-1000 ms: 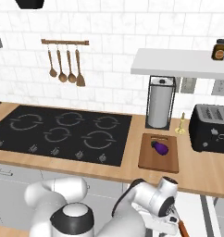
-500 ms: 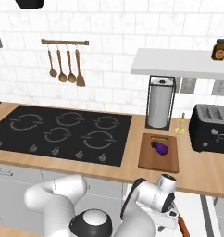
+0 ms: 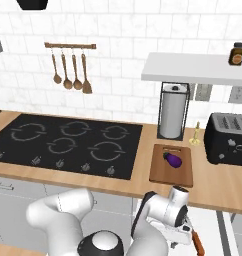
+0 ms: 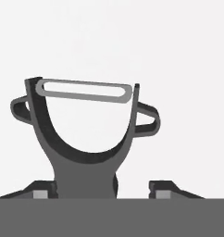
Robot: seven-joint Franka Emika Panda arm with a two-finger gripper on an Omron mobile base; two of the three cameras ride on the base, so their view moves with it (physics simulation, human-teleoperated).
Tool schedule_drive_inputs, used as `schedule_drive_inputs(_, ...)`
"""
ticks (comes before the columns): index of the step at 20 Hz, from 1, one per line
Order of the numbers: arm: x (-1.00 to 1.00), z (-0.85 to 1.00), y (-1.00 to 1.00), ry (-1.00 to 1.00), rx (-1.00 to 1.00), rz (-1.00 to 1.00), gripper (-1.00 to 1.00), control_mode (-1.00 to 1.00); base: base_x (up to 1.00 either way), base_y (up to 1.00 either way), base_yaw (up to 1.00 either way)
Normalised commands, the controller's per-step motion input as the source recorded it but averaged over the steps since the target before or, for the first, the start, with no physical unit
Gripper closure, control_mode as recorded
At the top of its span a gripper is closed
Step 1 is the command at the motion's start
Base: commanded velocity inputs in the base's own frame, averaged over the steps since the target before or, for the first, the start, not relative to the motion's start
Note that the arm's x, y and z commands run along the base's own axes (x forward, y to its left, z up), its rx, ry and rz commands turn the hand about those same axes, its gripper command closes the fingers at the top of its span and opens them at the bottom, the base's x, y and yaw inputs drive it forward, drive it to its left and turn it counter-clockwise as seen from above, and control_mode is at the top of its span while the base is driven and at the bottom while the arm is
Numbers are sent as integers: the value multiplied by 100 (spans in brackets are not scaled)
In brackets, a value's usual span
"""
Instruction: Place the appropriate cutting tool for cutting the eggplant skin on the cutting board.
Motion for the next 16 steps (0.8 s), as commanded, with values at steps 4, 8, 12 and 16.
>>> schedule_drive_inputs(4,-14,-4,47,0,0,-1,-100,-100,0,0,0)
schedule_drive_inputs(8,0,-4,28,0,0,-1,-100,-100,0,0,0)
schedule_drive_inputs(12,-1,-5,18,-2,0,-1,-100,-100,0,0,0)
schedule_drive_inputs(16,0,-59,29,0,0,0,-100,-100,0,0,0)
